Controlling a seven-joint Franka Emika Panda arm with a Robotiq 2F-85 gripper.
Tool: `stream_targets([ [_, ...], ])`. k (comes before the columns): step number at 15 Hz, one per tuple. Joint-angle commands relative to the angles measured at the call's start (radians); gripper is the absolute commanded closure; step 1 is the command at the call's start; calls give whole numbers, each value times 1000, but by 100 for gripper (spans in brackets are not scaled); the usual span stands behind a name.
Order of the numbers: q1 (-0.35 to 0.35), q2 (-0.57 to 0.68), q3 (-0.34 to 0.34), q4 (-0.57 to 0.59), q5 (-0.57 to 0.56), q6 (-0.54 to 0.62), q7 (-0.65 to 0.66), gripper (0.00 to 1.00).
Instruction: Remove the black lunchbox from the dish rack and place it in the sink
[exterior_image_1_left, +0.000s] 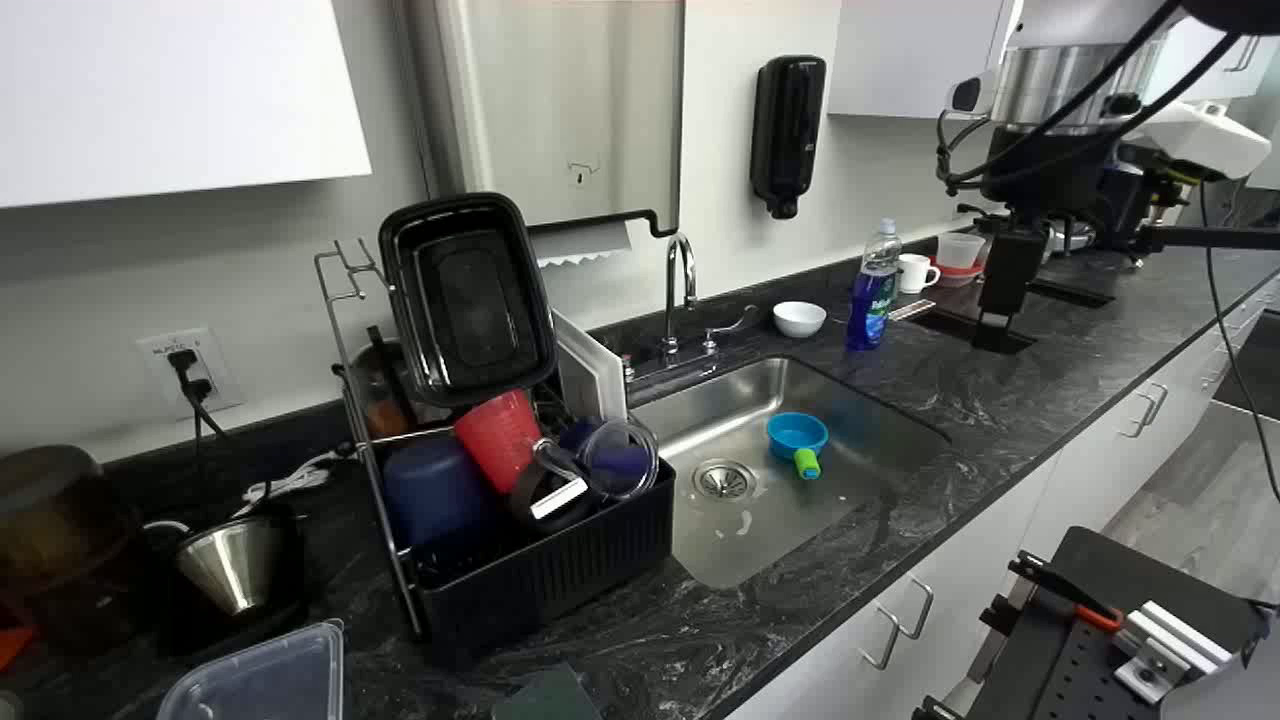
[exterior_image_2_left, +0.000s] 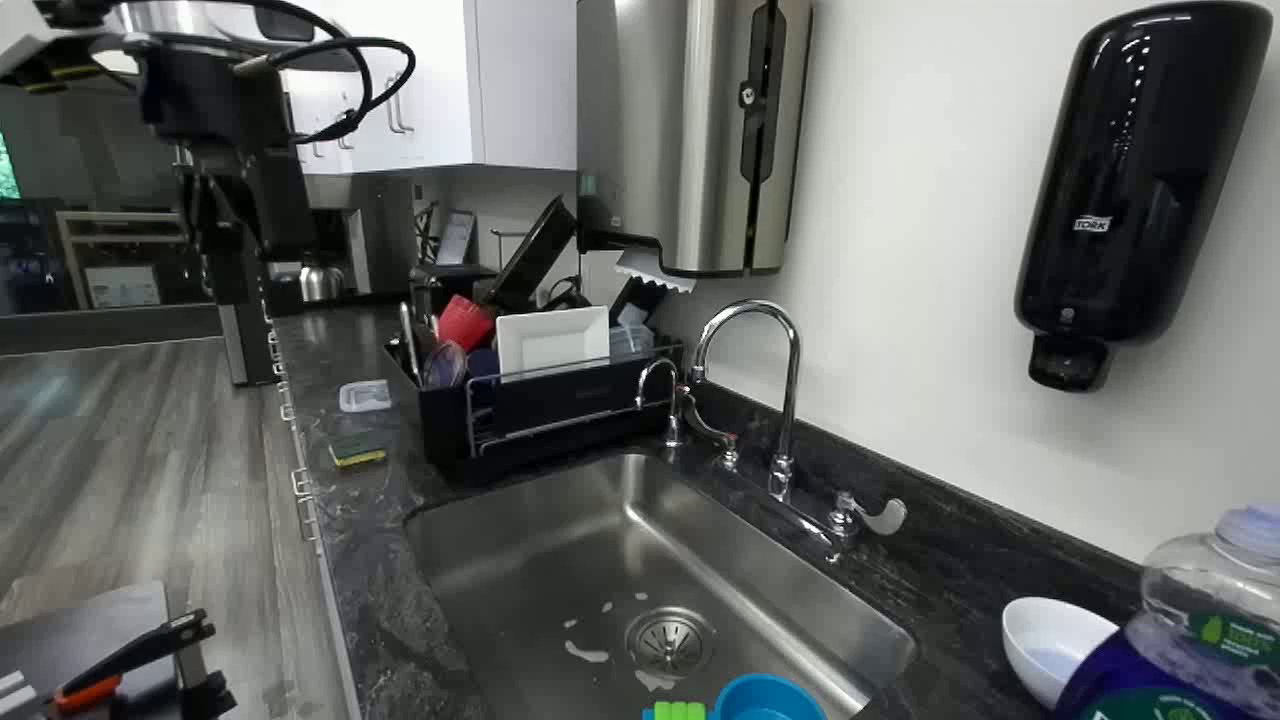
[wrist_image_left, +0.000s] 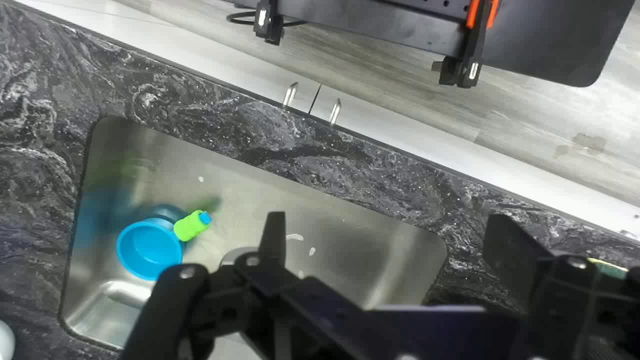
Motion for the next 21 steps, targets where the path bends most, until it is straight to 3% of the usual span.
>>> stream_targets([
  [1,4,1,-3,2,-2,-2,3,0],
  [14,5,-1,-9,8,-4,10,-7,0],
  [21,62,37,-12,-23,36,251,-24,0],
])
